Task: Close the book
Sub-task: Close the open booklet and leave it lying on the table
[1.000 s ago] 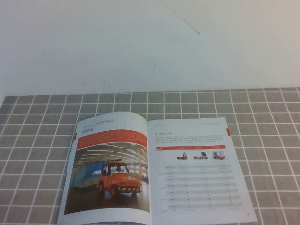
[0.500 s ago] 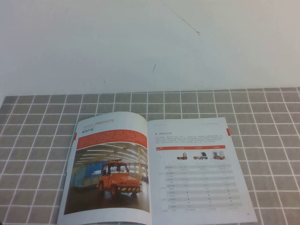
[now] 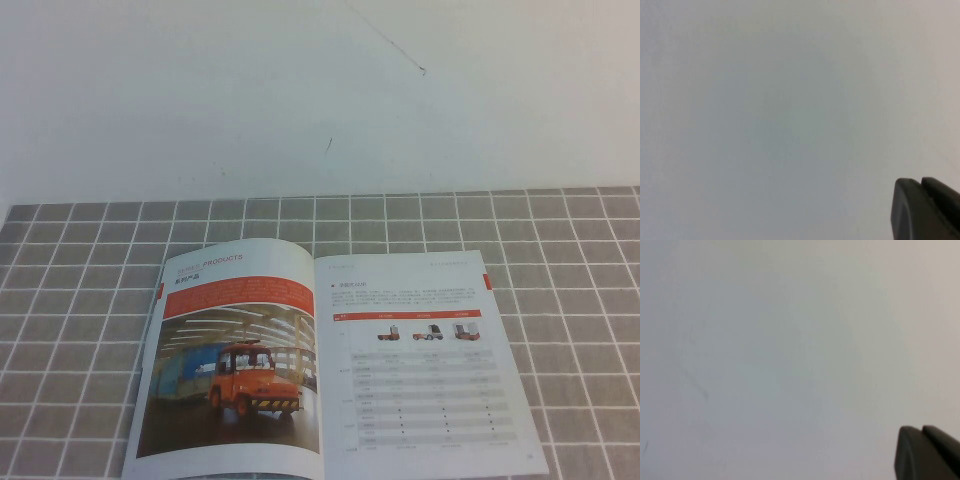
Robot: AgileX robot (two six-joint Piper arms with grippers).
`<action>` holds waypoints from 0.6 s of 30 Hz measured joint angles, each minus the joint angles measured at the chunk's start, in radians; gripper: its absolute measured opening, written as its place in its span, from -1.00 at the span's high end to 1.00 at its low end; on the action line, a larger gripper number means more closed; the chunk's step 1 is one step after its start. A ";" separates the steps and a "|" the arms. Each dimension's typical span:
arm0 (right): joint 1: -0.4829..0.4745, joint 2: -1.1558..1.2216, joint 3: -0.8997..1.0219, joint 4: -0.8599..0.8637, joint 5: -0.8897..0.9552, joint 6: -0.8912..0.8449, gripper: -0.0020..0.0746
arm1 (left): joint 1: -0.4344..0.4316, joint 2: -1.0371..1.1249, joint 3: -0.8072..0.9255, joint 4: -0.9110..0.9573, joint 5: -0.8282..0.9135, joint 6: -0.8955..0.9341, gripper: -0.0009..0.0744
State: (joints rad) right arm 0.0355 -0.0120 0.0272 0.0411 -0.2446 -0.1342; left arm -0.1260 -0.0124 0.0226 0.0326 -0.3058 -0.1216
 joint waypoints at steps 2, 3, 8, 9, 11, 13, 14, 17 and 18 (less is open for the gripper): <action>0.000 0.000 0.000 0.000 -0.093 0.000 0.95 | 0.000 0.000 0.000 0.000 -0.086 0.000 0.99; 0.000 0.000 0.000 0.000 -0.141 0.000 0.95 | 0.000 0.000 0.000 0.000 -0.128 0.000 0.99; 0.000 0.000 0.000 0.000 -0.306 0.000 0.95 | 0.000 0.000 0.000 0.002 -0.258 0.000 0.99; 0.000 0.000 0.000 0.000 -0.330 0.000 0.95 | 0.000 -0.002 0.000 0.001 -0.273 0.000 0.99; 0.000 0.000 0.000 0.005 -0.358 0.000 0.95 | 0.000 -0.002 0.000 0.001 -0.285 0.000 0.99; 0.000 0.000 0.000 0.009 -0.367 -0.002 0.95 | 0.000 -0.002 0.000 -0.016 -0.287 0.000 0.99; 0.000 0.000 0.000 0.010 -0.368 -0.003 0.95 | 0.000 -0.002 0.000 -0.033 -0.289 -0.003 0.99; 0.000 0.000 -0.006 0.014 -0.306 -0.003 0.95 | 0.000 -0.002 -0.010 -0.102 -0.250 -0.006 0.99; 0.000 0.000 -0.021 0.015 -0.244 -0.004 0.95 | 0.000 -0.002 -0.030 -0.129 -0.199 -0.004 0.99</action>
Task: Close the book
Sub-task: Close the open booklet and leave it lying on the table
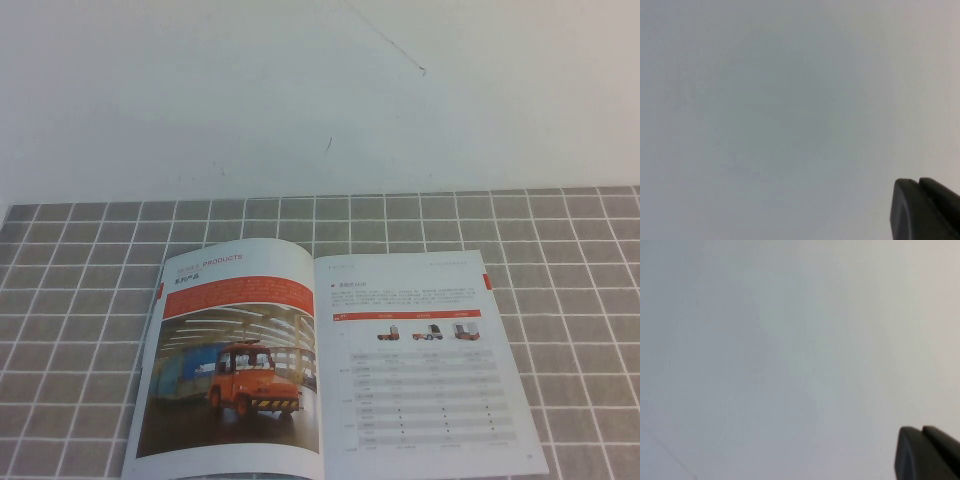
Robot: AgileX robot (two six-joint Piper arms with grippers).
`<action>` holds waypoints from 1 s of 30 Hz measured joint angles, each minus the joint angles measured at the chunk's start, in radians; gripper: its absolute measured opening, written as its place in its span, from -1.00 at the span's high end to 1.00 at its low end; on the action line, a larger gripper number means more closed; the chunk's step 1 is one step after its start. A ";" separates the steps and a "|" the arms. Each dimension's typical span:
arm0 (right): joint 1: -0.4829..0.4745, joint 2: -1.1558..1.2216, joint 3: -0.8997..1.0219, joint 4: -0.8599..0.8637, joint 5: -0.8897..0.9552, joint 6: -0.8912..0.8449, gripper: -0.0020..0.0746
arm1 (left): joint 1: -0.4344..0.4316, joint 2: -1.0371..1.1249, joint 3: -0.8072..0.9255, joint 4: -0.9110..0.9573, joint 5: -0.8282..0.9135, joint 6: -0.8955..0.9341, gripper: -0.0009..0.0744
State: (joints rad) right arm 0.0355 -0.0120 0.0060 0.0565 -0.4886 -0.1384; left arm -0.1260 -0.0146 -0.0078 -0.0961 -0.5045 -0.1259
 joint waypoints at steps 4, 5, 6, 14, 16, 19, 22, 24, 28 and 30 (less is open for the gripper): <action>0.000 0.000 -0.115 0.002 0.273 -0.040 0.95 | 0.000 0.000 -0.136 -0.049 0.230 0.033 0.99; 0.000 0.000 -0.148 0.002 0.334 -0.052 0.95 | 0.000 0.000 -0.173 -0.052 0.269 0.038 0.99; 0.000 0.002 -0.181 0.002 0.391 -0.059 0.95 | 0.000 0.005 -0.208 -0.053 0.312 0.042 0.99; 0.000 0.253 -0.447 0.029 0.800 -0.068 0.95 | 0.000 0.253 -0.483 0.038 0.700 0.119 0.99; 0.000 0.342 -0.512 0.053 0.902 -0.078 0.95 | 0.000 0.342 -0.559 0.049 0.813 0.132 0.99; 0.000 0.474 -0.612 0.131 1.010 -0.144 0.95 | 0.000 0.493 -0.651 0.063 0.988 0.139 0.99; 0.000 0.599 -0.682 0.262 1.043 -0.293 0.95 | 0.000 0.630 -0.701 0.049 1.093 0.139 0.99; 0.000 0.679 -0.714 0.353 1.054 -0.406 0.95 | 0.000 0.712 -0.717 0.013 1.125 0.139 0.99; 0.000 0.891 -0.745 0.483 1.104 -0.573 0.95 | 0.000 0.866 -0.749 -0.099 1.141 0.191 0.99; 0.000 1.015 -0.746 0.542 1.114 -0.647 0.95 | 0.000 0.946 -0.760 -0.129 1.143 0.216 0.99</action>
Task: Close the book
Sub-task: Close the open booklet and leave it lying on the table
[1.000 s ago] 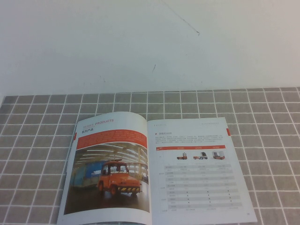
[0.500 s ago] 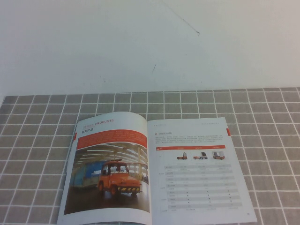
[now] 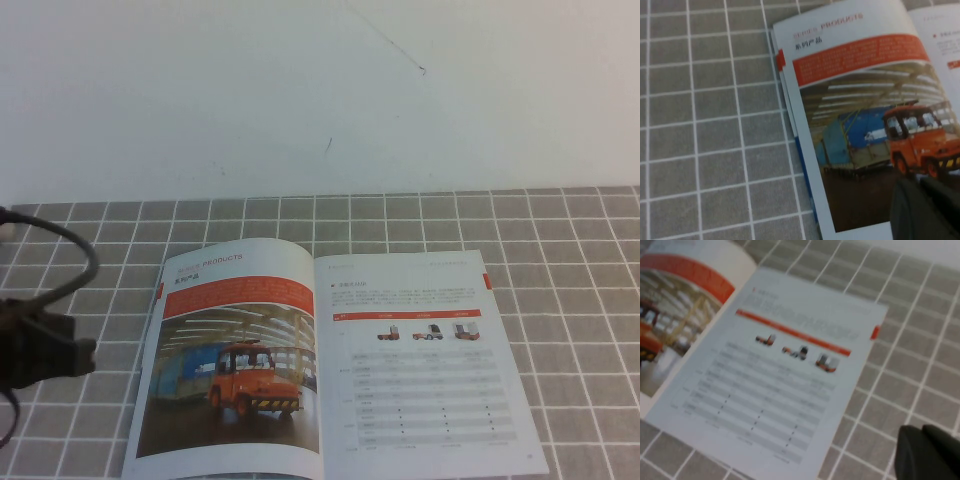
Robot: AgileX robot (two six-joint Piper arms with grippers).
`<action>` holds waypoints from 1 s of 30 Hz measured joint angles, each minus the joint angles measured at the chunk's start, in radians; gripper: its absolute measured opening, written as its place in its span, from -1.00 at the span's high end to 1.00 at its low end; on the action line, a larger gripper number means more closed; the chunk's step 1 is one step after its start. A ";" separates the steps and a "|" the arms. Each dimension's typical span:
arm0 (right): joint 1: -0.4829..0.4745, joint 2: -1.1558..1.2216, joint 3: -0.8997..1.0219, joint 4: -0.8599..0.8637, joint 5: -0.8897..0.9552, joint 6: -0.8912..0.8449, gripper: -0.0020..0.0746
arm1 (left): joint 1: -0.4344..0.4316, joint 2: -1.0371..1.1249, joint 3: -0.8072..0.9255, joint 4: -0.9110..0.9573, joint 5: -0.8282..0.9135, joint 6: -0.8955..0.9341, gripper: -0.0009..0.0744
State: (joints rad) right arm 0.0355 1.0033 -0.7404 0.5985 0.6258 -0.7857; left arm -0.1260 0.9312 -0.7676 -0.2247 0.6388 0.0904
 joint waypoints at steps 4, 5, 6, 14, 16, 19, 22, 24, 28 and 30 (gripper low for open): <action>0.037 0.234 -0.020 0.158 -0.009 -0.175 0.95 | 0.000 0.146 -0.009 -0.018 -0.002 0.026 0.99; 0.063 0.289 -0.033 0.187 -0.020 -0.202 0.95 | 0.000 0.184 -0.009 -0.022 -0.012 0.028 0.99; 0.086 0.331 -0.048 0.202 -0.036 -0.216 0.95 | 0.000 0.206 -0.009 -0.022 -0.016 0.028 0.99; 0.273 0.609 -0.153 0.245 -0.177 -0.248 0.95 | 0.000 0.359 -0.011 -0.033 -0.080 0.030 0.99; 0.285 0.660 -0.170 0.245 -0.196 -0.249 0.95 | 0.000 0.382 -0.013 -0.035 -0.097 0.030 0.99; 0.293 0.737 -0.178 0.243 -0.213 -0.265 0.95 | 0.000 0.418 -0.018 -0.033 -0.112 0.030 0.99; 0.293 0.811 -0.178 0.238 -0.237 -0.277 0.95 | 0.002 0.467 -0.019 -0.028 -0.121 0.030 0.99; 0.293 0.848 -0.180 0.236 -0.252 -0.283 0.95 | 0.005 0.500 -0.019 -0.028 -0.135 0.027 0.99; 0.293 0.895 -0.189 0.236 -0.267 -0.310 0.95 | 0.009 0.567 -0.019 -0.028 -0.206 -0.008 0.99; 0.293 0.902 -0.195 0.238 -0.267 -0.320 0.95 | 0.010 0.600 -0.019 -0.028 -0.239 -0.026 0.99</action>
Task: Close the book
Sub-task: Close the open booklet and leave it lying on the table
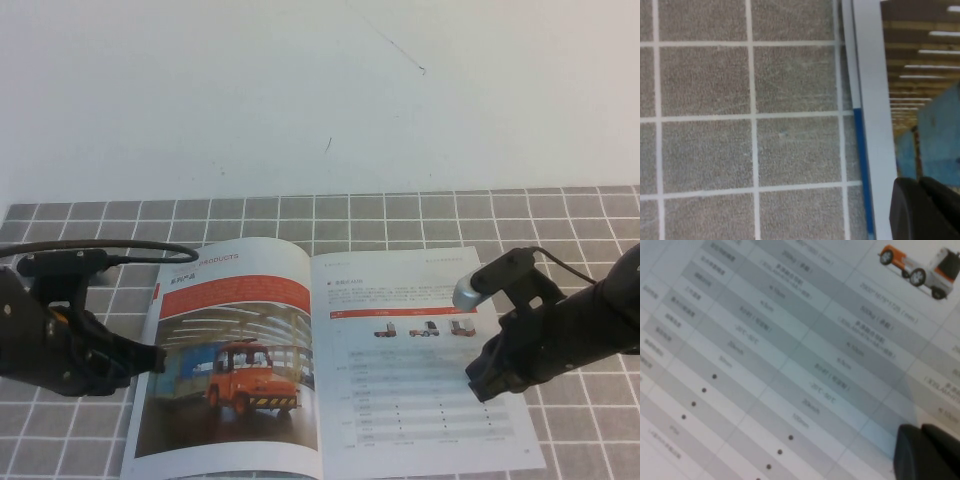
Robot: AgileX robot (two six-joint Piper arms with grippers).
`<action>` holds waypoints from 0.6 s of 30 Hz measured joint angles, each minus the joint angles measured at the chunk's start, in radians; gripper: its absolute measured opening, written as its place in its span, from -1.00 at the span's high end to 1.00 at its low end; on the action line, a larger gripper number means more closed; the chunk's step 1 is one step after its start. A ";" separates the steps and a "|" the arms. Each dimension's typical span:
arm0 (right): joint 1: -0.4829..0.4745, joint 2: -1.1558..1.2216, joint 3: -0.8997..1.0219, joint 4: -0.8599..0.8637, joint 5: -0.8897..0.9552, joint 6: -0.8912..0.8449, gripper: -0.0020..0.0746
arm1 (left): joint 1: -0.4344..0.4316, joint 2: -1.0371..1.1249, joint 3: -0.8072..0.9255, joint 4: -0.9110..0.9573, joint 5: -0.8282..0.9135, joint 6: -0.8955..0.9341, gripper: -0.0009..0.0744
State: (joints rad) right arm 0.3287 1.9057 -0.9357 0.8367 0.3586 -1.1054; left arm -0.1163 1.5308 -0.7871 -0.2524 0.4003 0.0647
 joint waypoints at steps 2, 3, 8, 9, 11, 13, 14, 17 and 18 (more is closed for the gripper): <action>0.000 0.006 -0.004 0.002 0.000 -0.004 0.95 | 0.002 0.026 -0.001 0.000 -0.014 -0.004 0.99; 0.000 0.008 -0.003 0.002 0.000 -0.007 0.95 | 0.002 0.040 -0.002 0.000 -0.020 -0.006 0.99; 0.000 0.012 -0.004 0.006 0.000 -0.009 0.95 | 0.002 0.098 -0.003 0.003 -0.060 -0.006 0.98; 0.000 0.015 -0.004 0.006 0.000 -0.009 0.95 | 0.002 0.111 -0.005 0.003 -0.072 -0.006 0.99; 0.000 0.015 -0.004 0.007 0.000 -0.009 0.95 | 0.002 0.128 -0.005 0.003 -0.097 -0.006 0.99; 0.000 0.015 -0.004 0.007 0.000 -0.009 0.95 | 0.002 0.143 -0.005 0.003 -0.121 -0.006 0.99; 0.000 0.015 -0.004 0.007 0.000 -0.009 0.95 | 0.002 0.148 -0.006 0.003 -0.130 -0.006 0.99; 0.000 0.015 -0.007 0.007 0.003 -0.009 0.95 | 0.002 0.161 -0.006 0.005 -0.151 -0.008 0.99; 0.000 0.015 -0.010 0.007 0.003 -0.009 0.95 | 0.002 0.166 -0.006 0.010 -0.152 -0.011 0.99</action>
State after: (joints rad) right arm 0.3287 1.9205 -0.9454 0.8442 0.3618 -1.1146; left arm -0.1146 1.6965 -0.7927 -0.2423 0.2482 0.0542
